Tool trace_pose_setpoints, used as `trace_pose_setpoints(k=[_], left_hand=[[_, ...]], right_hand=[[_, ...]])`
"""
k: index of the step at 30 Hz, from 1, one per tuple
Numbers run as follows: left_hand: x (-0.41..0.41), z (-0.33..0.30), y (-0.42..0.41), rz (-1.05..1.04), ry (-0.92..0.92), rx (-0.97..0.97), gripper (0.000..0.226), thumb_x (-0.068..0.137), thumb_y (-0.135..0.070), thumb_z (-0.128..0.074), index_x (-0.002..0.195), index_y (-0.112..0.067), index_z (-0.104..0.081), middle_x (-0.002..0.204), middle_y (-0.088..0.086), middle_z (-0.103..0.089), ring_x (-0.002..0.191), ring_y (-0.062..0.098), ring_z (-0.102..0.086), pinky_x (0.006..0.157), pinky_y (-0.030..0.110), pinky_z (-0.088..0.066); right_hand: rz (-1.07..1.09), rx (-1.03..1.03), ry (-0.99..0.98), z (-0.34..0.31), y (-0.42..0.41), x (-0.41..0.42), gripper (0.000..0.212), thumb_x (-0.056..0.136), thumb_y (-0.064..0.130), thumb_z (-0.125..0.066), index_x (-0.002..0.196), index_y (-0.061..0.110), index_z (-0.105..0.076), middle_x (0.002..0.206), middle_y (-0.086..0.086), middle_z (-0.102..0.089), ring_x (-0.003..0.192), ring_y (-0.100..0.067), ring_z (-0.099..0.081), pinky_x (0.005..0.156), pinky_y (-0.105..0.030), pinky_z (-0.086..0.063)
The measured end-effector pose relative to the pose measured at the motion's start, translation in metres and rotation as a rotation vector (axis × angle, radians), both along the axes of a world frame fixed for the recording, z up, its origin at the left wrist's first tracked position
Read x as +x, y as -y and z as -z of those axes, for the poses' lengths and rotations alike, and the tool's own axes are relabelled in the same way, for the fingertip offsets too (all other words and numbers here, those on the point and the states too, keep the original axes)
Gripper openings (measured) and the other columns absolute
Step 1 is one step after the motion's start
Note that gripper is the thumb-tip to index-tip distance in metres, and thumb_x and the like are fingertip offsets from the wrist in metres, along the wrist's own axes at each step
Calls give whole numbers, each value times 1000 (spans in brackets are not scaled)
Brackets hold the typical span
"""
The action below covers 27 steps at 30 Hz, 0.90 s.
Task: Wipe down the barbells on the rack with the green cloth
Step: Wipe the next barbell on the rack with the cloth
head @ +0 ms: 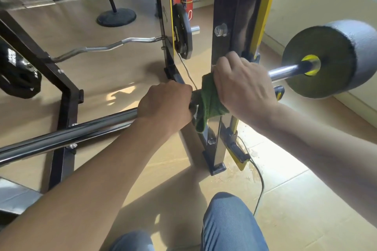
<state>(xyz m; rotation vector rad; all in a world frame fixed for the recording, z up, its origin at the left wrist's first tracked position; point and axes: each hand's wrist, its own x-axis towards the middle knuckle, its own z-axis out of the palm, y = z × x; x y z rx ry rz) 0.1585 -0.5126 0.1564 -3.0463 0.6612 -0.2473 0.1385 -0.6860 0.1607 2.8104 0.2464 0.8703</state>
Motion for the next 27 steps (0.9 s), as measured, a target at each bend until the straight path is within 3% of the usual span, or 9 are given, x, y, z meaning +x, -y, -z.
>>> trace_pose_setpoints(k=[6,9,11,15,18,20,22,24,27], left_hand=[[0,1,1,23,12,4,33,90,-50,-61,110,-24,-63,81,1,-46,72,24,-43,59,33,-38],[0,1,1,37,15,-9,32,91,-48,-60,111,-23,-62,81,2,-43,74,24,-43,59,34,-39],[0,-1,0,47,1,-8,32,92,-49,-59,111,-23,-61,81,2,-45,75,26,-48,60,33,-38],[-1,-1,-1,108,7,-76,31,90,-49,-60,108,-23,-57,77,-2,-45,69,25,-46,61,32,-38],[-4,-3,-2,192,-13,-125,37,85,-43,-63,113,-21,-52,77,-6,-44,71,27,-52,62,32,-36],[-6,-5,-11,191,-49,-118,41,82,-37,-64,115,-17,-50,91,0,-55,84,32,-60,66,35,-42],[-12,-10,-26,193,-28,-138,42,80,-36,-65,112,-17,-47,102,6,-55,92,34,-58,74,41,-48],[-27,-16,-36,240,27,-202,39,79,-33,-66,107,-17,-45,104,5,-50,93,32,-53,77,46,-48],[-60,-22,-33,352,20,-377,29,82,-27,-59,105,-20,-42,102,-2,-44,88,22,-49,70,42,-47]], right_hand=[[169,58,-45,-8,20,-9,17,99,17,-40,83,12,-44,74,-5,-35,53,-26,-39,47,-28,-14],[216,247,-39,-6,3,-8,15,101,18,-38,86,14,-38,80,-5,-37,49,-18,-27,47,-27,-12],[212,371,4,-1,-19,-7,18,102,20,-40,85,14,-40,81,-4,-38,51,-21,-31,48,-27,-17],[231,430,59,5,-29,-7,20,103,23,-41,84,15,-43,79,-2,-38,53,-21,-33,46,-25,-12],[169,510,54,6,-49,-4,22,102,25,-38,83,15,-43,80,-2,-39,56,-26,-38,49,-34,-27],[101,632,49,8,-67,-6,25,103,28,-35,84,15,-46,81,0,-40,60,-27,-41,53,-37,-32],[27,779,43,10,-71,-12,28,104,29,-33,83,15,-47,77,5,-41,64,-17,-45,58,-32,-35],[-78,931,20,8,-62,-24,29,104,26,-33,79,17,-43,71,10,-39,65,-5,-44,60,-16,-30],[-123,1140,-94,5,-48,-48,32,106,28,-32,85,13,-51,76,8,-50,75,-4,-50,62,-17,-37]])
